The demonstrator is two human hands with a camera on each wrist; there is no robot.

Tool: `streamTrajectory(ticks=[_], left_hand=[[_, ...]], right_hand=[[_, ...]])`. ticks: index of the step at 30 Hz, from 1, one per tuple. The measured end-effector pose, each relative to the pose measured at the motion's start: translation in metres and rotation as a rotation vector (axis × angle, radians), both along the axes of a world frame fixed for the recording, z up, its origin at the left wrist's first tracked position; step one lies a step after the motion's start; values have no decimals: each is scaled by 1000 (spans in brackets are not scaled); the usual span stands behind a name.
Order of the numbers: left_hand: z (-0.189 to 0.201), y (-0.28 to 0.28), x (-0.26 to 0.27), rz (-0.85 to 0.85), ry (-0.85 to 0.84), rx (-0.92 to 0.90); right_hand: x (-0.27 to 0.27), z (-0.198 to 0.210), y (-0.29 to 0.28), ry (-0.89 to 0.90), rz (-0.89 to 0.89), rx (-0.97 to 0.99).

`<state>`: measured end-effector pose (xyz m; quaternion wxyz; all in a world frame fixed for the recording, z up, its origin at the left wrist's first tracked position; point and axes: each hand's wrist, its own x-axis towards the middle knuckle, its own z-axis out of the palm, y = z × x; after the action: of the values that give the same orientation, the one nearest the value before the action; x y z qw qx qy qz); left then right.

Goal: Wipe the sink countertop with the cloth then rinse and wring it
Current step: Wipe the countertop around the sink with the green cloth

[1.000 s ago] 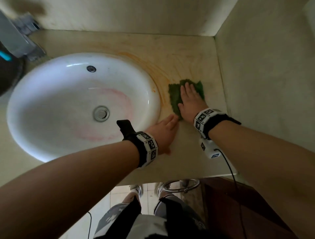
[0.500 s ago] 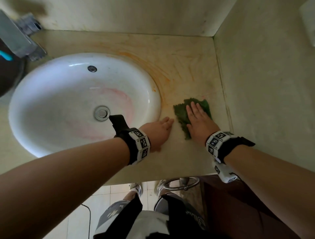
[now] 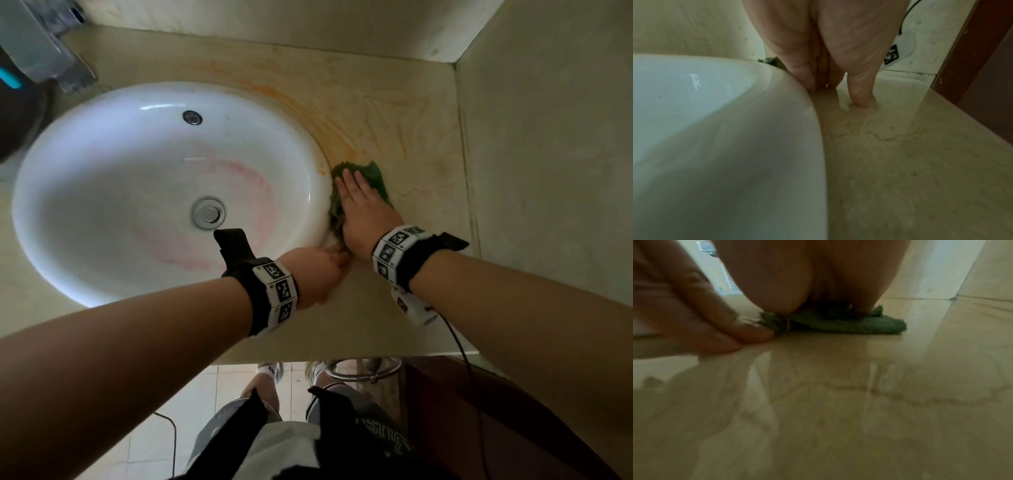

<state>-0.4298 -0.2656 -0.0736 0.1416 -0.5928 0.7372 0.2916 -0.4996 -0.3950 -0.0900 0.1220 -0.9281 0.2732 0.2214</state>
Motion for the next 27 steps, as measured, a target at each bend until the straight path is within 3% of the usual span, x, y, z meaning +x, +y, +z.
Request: streamTrajectory(ticks=[9, 14, 19, 27], left_hand=[[-9, 5, 1, -86, -54, 13], [-1, 5, 0, -31, -29, 21], [3, 2, 1, -21, -26, 26], [1, 6, 1, -4, -9, 16]], right_hand=[[49, 2, -45, 10, -29, 7], [1, -3, -20, -8, 48, -69], [-74, 7, 22, 88, 154, 2], [-28, 1, 5, 62, 163, 0]])
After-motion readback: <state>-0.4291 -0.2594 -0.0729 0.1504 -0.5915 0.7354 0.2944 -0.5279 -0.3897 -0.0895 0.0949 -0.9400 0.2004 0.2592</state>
